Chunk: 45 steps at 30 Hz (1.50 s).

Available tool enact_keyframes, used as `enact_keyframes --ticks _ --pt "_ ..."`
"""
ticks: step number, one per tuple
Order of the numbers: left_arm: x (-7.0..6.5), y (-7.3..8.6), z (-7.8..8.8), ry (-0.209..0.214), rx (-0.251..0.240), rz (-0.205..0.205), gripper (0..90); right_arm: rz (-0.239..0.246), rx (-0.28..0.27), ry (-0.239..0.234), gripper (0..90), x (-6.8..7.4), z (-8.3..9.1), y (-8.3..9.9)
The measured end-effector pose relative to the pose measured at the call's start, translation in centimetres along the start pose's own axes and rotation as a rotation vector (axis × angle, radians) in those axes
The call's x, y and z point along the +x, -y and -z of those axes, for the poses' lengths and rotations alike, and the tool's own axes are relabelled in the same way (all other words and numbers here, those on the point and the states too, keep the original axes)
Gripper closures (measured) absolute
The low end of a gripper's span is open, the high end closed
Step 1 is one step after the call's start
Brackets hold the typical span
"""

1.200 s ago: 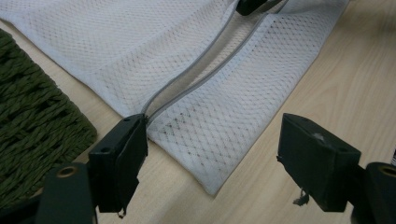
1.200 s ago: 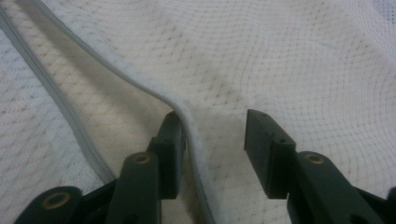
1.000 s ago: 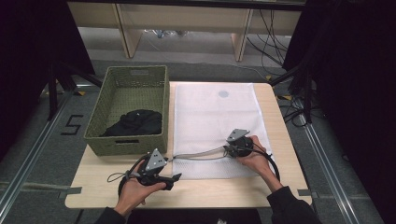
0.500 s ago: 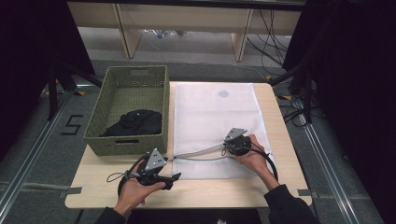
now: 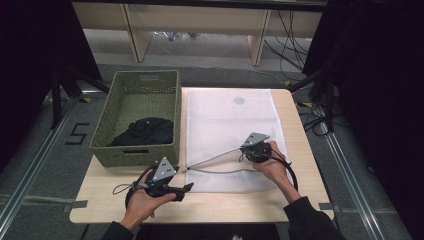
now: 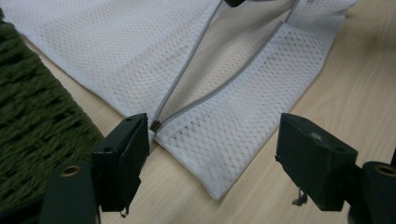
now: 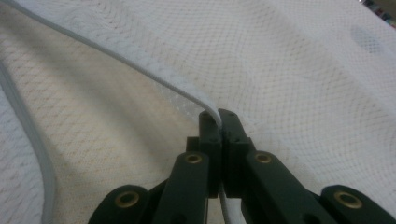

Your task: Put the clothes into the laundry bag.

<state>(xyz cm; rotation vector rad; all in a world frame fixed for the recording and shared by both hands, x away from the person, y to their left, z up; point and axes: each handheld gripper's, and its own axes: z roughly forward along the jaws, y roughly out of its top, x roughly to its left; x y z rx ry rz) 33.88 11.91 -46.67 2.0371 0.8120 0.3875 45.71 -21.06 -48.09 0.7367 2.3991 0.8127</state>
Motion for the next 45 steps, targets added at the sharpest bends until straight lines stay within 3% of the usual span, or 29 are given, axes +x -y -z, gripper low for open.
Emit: enact_keyframes --ticks 1,5,7,8,9,12,15,16,17,20,22,24,26,27,28,30,33,35,37,38,39,41,42,43,44,45 --pt "0.1 -0.1 0.0 0.009 -0.026 0.006 25.2 -0.015 -0.007 -0.008 89.8 0.0 0.2 -0.1" --pt "0.6 -0.9 0.9 -0.024 -0.049 0.021 25.1 -0.034 -0.041 0.0 89.7 -0.4 0.9 -0.6" --pt "1.0 -1.3 1.4 -0.035 -0.041 0.01 24.7 -0.024 -0.06 0.013 89.8 -0.7 1.2 -1.0" --pt "1.1 -1.4 1.4 -0.039 -0.058 0.027 24.7 -0.012 -0.063 0.009 89.8 -0.9 1.3 -1.1" --pt "1.3 -1.6 1.7 -0.051 -0.044 0.009 24.8 -0.022 -0.07 0.013 89.8 -1.0 1.4 -1.3" --pt "2.2 -2.2 2.3 -0.07 -0.057 0.028 24.8 -0.029 -0.08 0.014 89.7 -1.3 1.8 -1.7" --pt "3.4 -3.0 3.1 -0.092 -0.042 0.014 24.8 -0.02 -0.104 0.029 89.7 -1.6 2.3 -2.1" --pt "3.8 -3.3 3.2 -0.105 -0.054 0.042 24.8 -0.023 -0.109 0.024 89.7 -1.7 2.4 -2.2" --pt "4.2 -3.5 3.4 -0.117 -0.053 0.038 24.8 -0.035 -0.115 0.016 89.7 -1.8 2.6 -2.4" --pt "6.0 -4.4 3.9 -0.187 -0.009 0.01 25.0 -0.015 -0.14 0.028 89.7 -2.0 3.1 -3.0" --pt "7.8 -5.1 4.3 -0.204 0.05 0.004 24.9 -0.025 -0.139 0.024 89.7 -1.9 3.2 -3.1" --pt "9.1 -5.6 4.4 -0.23 0.052 0.018 24.9 -0.016 -0.144 0.032 89.7 -1.9 3.4 -3.4" --pt "10.3 -6.1 4.4 -0.266 0.058 0.06 24.6 -0.015 -0.141 0.029 89.8 -1.8 3.5 -3.5" --pt "10.7 -6.4 4.4 -0.291 0.077 0.056 24.1 -0.019 -0.152 0.037 89.8 -1.9 3.6 -3.6" --pt "11.4 -6.8 4.3 -0.296 0.11 0.021 23.2 -0.009 -0.155 0.03 89.7 -1.9 3.7 -3.7" --pt "12.4 -7.2 4.0 -0.316 0.138 0.02 22.4 -0.025 -0.161 0.035 89.8 -1.9 3.9 -3.8" --pt "14.6 -7.7 3.2 -0.297 0.149 0.074 22.5 -0.022 -0.173 0.033 89.8 -2.2 4.2 -4.0" --pt "15.7 -7.9 2.6 -0.305 0.167 0.068 21.3 -0.025 -0.169 0.034 89.7 -2.2 4.3 -4.0" --pt "16.8 -8.0 1.9 -0.276 0.169 0.099 20.9 -0.028 -0.17 0.037 89.7 -2.2 4.5 -4.1" --pt "17.2 -8.0 1.6 -0.273 0.168 0.096 20.9 -0.028 -0.17 0.037 89.7 -2.2 4.5 -4.1" --pt "17.8 -8.0 1.2 -0.25 0.209 0.087 19.9 -0.029 -0.175 0.034 89.7 -2.2 4.4 -4.1" --pt "18.6 -7.8 0.1 -0.261 0.203 0.081 20.0 -0.015 -0.17 0.03 89.7 -2.3 4.3 -4.0" --pt "19.0 -7.7 -0.4 -0.252 0.23 0.079 19.4 -0.02 -0.173 0.028 89.7 -2.3 4.2 -4.0" --pt "19.3 -7.9 -0.8 -0.228 0.291 0.118 19.8 -0.022 -0.17 0.025 89.7 -2.3 4.2 -4.0" --pt "19.5 -7.9 -1.0 -0.225 0.311 0.121 18.7 -0.025 -0.164 0.026 89.7 -2.2 4.2 -3.9" --pt "19.6 -8.1 -1.2 -0.232 0.318 0.091 17.6 -0.029 -0.161 0.028 89.7 -2.2 4.1 -3.8"
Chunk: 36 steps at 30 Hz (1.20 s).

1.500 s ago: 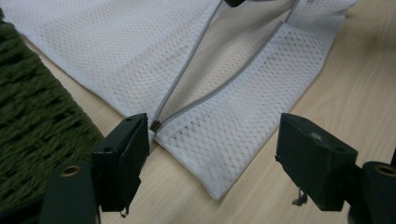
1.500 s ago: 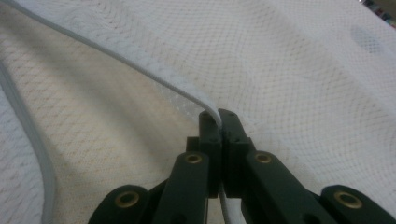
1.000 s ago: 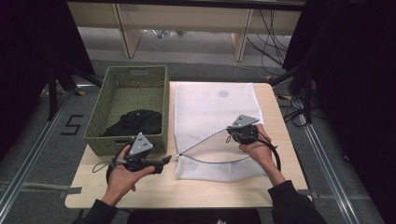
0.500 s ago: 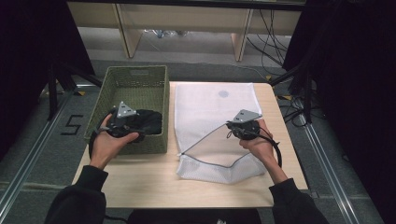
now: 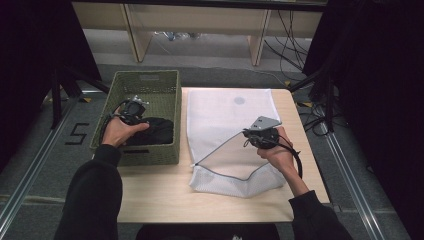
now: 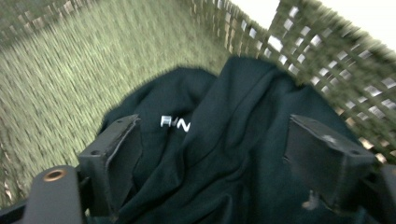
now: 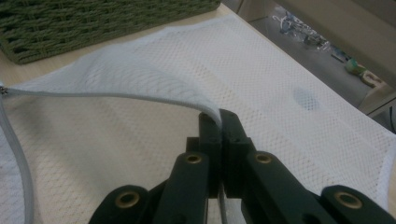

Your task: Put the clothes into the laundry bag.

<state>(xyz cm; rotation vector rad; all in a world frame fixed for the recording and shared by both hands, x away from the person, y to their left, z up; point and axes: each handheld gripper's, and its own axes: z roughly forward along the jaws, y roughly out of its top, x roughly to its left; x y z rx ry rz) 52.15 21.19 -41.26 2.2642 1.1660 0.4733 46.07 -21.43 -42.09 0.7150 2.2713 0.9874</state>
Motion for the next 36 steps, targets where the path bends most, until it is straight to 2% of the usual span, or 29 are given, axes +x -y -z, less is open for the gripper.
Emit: enact_keyframes --ticks 1,2,3,5,7,9,10,11,12,13,16,20,21,27,28,30,31,33,34,35,36 --pt "-0.1 -0.2 0.1 -0.026 -0.039 -0.043 18.7 0.001 0.001 0.001 89.7 0.1 -0.1 0.0" --pt "0.2 -0.4 0.2 -0.014 -0.063 -0.049 22.2 0.0 -0.001 0.001 89.7 0.1 -0.1 0.1" --pt "0.1 -0.7 0.2 0.01 -0.06 -0.015 23.2 0.006 0.004 -0.009 89.7 0.0 -0.2 0.0" --pt "0.2 -1.1 -0.1 0.013 -0.04 -0.05 18.7 0.012 0.004 -0.008 89.7 0.1 -0.2 0.1" --pt "0.3 -1.2 -0.8 0.033 -0.022 -0.069 19.1 0.013 -0.002 -0.008 89.7 0.2 -0.3 0.1" --pt "0.3 -1.0 -1.5 0.054 -0.006 -0.072 19.1 0.009 -0.001 -0.011 89.7 0.2 -0.3 0.1" --pt "0.2 -0.8 -2.0 0.063 -0.013 -0.076 18.8 0.013 0.0 -0.012 89.7 0.1 -0.4 0.1" --pt "0.3 -0.8 -2.3 0.094 0.048 -0.097 18.1 0.006 0.003 -0.006 89.7 0.1 -0.3 0.2" --pt "0.2 -0.8 -2.5 0.104 0.079 -0.11 17.7 0.002 0.011 -0.008 89.7 0.1 -0.3 0.2" --pt "0.1 -0.7 -2.9 0.091 0.101 -0.128 18.0 0.003 0.006 -0.008 89.7 0.1 -0.4 0.2" --pt "-0.1 -0.7 -3.8 0.107 0.109 -0.145 16.4 0.024 0.009 -0.013 89.7 0.1 -0.6 0.3" --pt "0.2 -0.4 -5.0 0.12 0.143 -0.146 15.1 0.01 0.016 -0.012 89.7 0.3 -0.7 0.4" --pt "0.1 -0.1 -5.4 0.125 0.134 -0.115 15.0 0.023 0.014 -0.015 89.6 0.3 -0.7 0.4" --pt "-0.4 1.0 -7.7 0.162 0.169 -0.109 13.2 0.01 0.019 -0.019 89.4 0.3 -0.8 0.5" --pt "-0.5 1.1 -7.9 0.163 0.17 -0.09 12.0 0.01 0.018 -0.02 89.3 0.3 -0.8 0.5" --pt "-0.4 1.1 -8.2 0.161 0.178 -0.093 11.1 0.007 0.02 -0.019 89.3 0.4 -0.8 0.5" --pt "-0.5 1.0 -8.4 0.151 0.205 -0.113 8.2 0.01 0.02 -0.023 89.3 0.4 -0.8 0.5" --pt "-0.6 0.8 -8.5 0.14 0.221 -0.112 8.2 0.033 0.016 -0.022 89.3 0.4 -0.8 0.4" --pt "-0.6 0.8 -8.5 0.14 0.221 -0.112 15.0 0.033 0.016 -0.022 89.3 0.4 -0.8 0.4" --pt "-0.5 0.7 -8.4 0.145 0.229 -0.116 15.0 -0.007 0.023 -0.02 89.3 0.7 -0.7 0.4" --pt "-0.4 0.7 -8.2 0.147 0.242 -0.115 26.4 0.012 0.016 -0.022 89.3 0.5 -0.7 0.4"
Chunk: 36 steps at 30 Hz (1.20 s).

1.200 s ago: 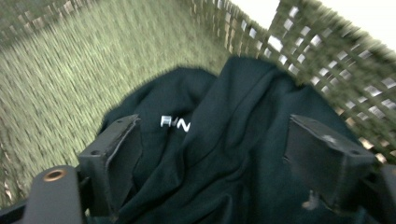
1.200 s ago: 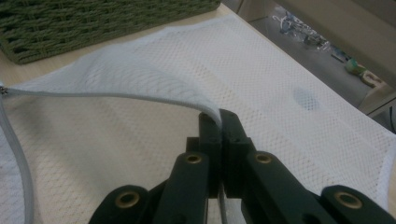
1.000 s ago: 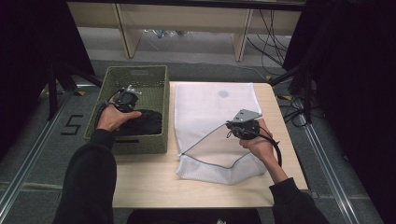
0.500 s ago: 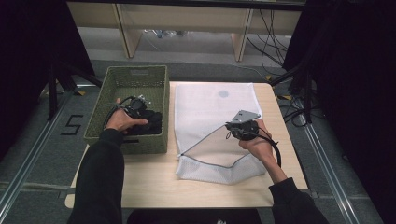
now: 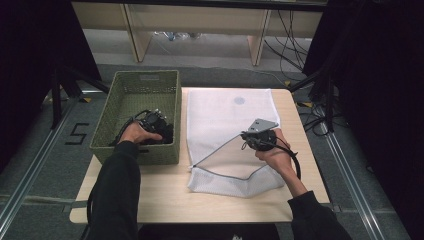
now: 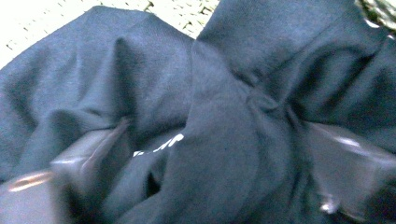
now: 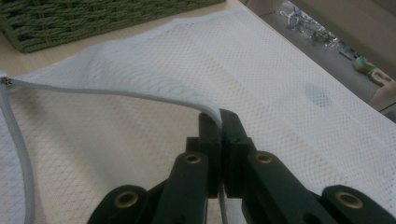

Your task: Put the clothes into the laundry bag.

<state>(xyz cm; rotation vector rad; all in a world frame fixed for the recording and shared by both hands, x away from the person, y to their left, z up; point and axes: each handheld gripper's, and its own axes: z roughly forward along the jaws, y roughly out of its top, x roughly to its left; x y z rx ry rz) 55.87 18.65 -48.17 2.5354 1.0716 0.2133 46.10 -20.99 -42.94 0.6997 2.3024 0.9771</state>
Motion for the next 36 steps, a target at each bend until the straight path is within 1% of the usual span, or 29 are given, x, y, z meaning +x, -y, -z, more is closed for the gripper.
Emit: enact_keyframes --ticks 1,2,3,4,5,6,8,9,11,12,13,14,15,16,17,18,20,21,22,23,25,26,27,29,31,32,34,35,36 --pt "0.2 -0.1 0.3 -0.006 -0.035 0.073 45.7 0.006 -0.002 0.0 89.3 -0.1 0.0 0.0" --pt "0.4 -0.1 0.6 -0.023 -0.03 0.069 52.2 0.003 0.001 0.001 89.3 0.0 0.0 0.0" --pt "0.4 -0.1 0.6 -0.023 -0.03 0.069 55.0 0.003 0.001 0.001 89.3 0.0 0.0 0.0" --pt "0.4 -0.2 0.9 -0.092 -0.046 0.09 56.6 0.002 0.002 0.002 89.3 -0.1 0.0 0.1" --pt "0.4 -0.2 0.9 -0.092 -0.046 0.09 56.6 0.002 0.002 0.002 89.3 -0.1 0.0 0.1" --pt "0.5 -0.2 0.9 -0.117 -0.056 0.11 56.6 0.009 -0.004 0.004 89.3 -0.2 0.0 0.0" --pt "0.7 -0.2 0.9 -0.152 -0.077 0.18 53.8 0.01 0.001 0.004 89.3 -0.2 -0.1 0.1" --pt "0.9 -0.3 1.1 -0.171 -0.079 0.165 47.7 0.01 0.007 0.0 89.3 -0.2 -0.2 0.2" --pt "0.8 -0.4 1.1 -0.17 -0.077 0.157 39.5 0.005 0.008 0.0 89.3 -0.2 -0.2 0.2" --pt "0.7 -0.4 1.1 -0.151 -0.068 0.149 39.5 -0.001 0.006 0.002 89.3 -0.2 -0.2 0.2" --pt "0.6 -0.4 1.3 -0.153 -0.052 0.163 28.2 0.01 0.007 0.0 89.2 -0.3 -0.2 0.3" --pt "0.6 -0.4 1.3 -0.153 -0.052 0.163 25.2 0.01 0.007 0.0 89.2 -0.3 -0.2 0.3" --pt "0.6 -0.4 1.3 -0.148 -0.056 0.156 24.0 0.009 0.008 -0.003 89.0 -0.2 -0.3 0.3" --pt "0.7 -0.3 1.4 -0.137 -0.05 0.137 24.0 0.009 0.008 -0.003 89.0 -0.2 -0.3 0.3" --pt "0.7 -0.2 1.4 -0.142 -0.045 0.125 24.0 0.003 0.008 0.0 88.9 -0.3 -0.3 0.3" --pt "0.8 0.0 1.2 -0.16 -0.023 0.091 22.4 0.01 0.006 -0.002 88.9 -0.3 -0.3 0.3" --pt "0.9 0.0 1.2 -0.166 -0.011 0.084 19.5 0.005 0.007 -0.004 88.8 -0.2 -0.3 0.3" --pt "1.0 0.2 0.7 -0.168 -0.027 0.092 18.3 0.005 0.005 -0.004 88.8 -0.2 -0.2 0.2" --pt "1.0 0.2 0.7 -0.168 -0.027 0.092 18.3 0.005 0.005 -0.004 88.8 -0.2 -0.2 0.2" --pt "1.0 0.1 0.5 -0.164 -0.019 0.109 18.3 0.005 0.004 -0.004 88.8 -0.2 -0.2 0.2" --pt "1.2 0.1 0.2 -0.162 -0.02 0.11 16.3 0.008 0.006 -0.005 88.6 -0.2 -0.3 0.2" --pt "1.3 0.2 0.0 -0.152 -0.017 0.121 14.0 0.0 0.011 -0.01 88.6 0.0 -0.3 0.2" --pt "1.5 0.2 -0.1 -0.142 -0.007 0.123 12.7 0.016 0.008 -0.011 88.5 -0.1 -0.3 0.2" --pt "1.8 0.3 -0.5 -0.114 -0.012 0.122 9.0 0.013 0.005 -0.01 88.3 0.0 -0.3 0.2" --pt "1.8 0.3 -0.5 -0.11 -0.012 0.125 7.8 -0.001 0.008 -0.009 88.4 0.1 -0.3 0.2" --pt "1.7 0.3 -0.7 -0.102 -0.019 0.141 6.0 0.012 0.004 -0.013 88.4 0.0 -0.3 0.1" --pt "1.7 0.4 -0.8 -0.102 -0.027 0.147 4.8 0.005 0.008 -0.016 88.3 0.0 -0.2 0.1" --pt "1.5 0.3 -0.8 -0.097 -0.014 0.154 3.7 0.006 0.003 -0.018 88.3 0.0 -0.2 0.1" --pt "1.3 0.2 -0.8 -0.081 -0.007 0.145 3.7 0.007 0.005 -0.016 88.2 0.0 -0.2 0.1"
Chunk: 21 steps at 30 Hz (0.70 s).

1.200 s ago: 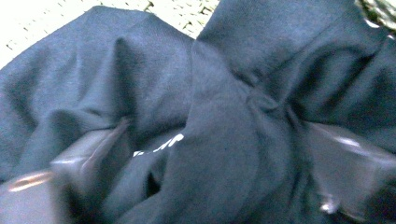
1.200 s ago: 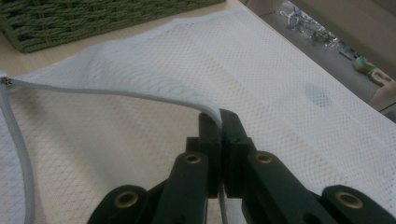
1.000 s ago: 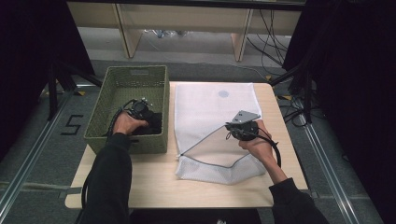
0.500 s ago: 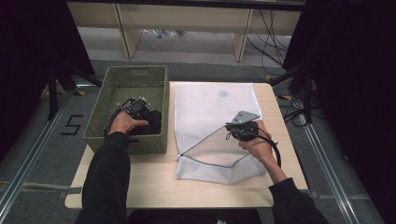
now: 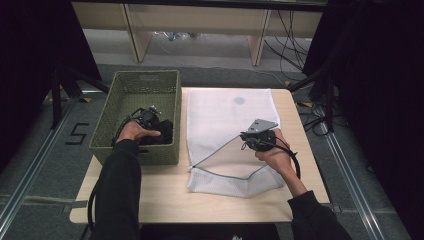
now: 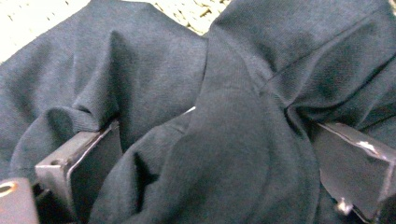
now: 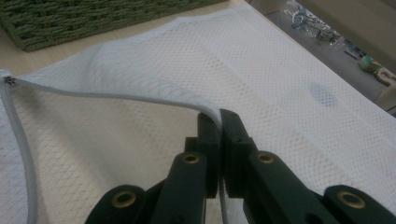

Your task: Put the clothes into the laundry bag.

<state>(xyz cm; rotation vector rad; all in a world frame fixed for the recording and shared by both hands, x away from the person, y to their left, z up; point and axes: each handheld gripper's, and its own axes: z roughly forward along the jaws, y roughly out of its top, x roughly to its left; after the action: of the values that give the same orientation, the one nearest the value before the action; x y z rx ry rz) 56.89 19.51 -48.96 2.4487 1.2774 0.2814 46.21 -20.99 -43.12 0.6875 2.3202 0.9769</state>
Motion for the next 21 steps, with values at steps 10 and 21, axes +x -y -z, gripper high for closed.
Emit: enact_keyframes --ticks 10,21 --pt "-0.2 0.0 0.3 0.032 0.004 -0.008 23.1 -0.012 -0.01 0.004 87.9 0.0 0.0 -0.1" --pt "0.1 0.1 1.2 0.043 -0.021 -0.03 61.3 -0.008 -0.009 0.002 87.9 -0.1 0.1 -0.1"
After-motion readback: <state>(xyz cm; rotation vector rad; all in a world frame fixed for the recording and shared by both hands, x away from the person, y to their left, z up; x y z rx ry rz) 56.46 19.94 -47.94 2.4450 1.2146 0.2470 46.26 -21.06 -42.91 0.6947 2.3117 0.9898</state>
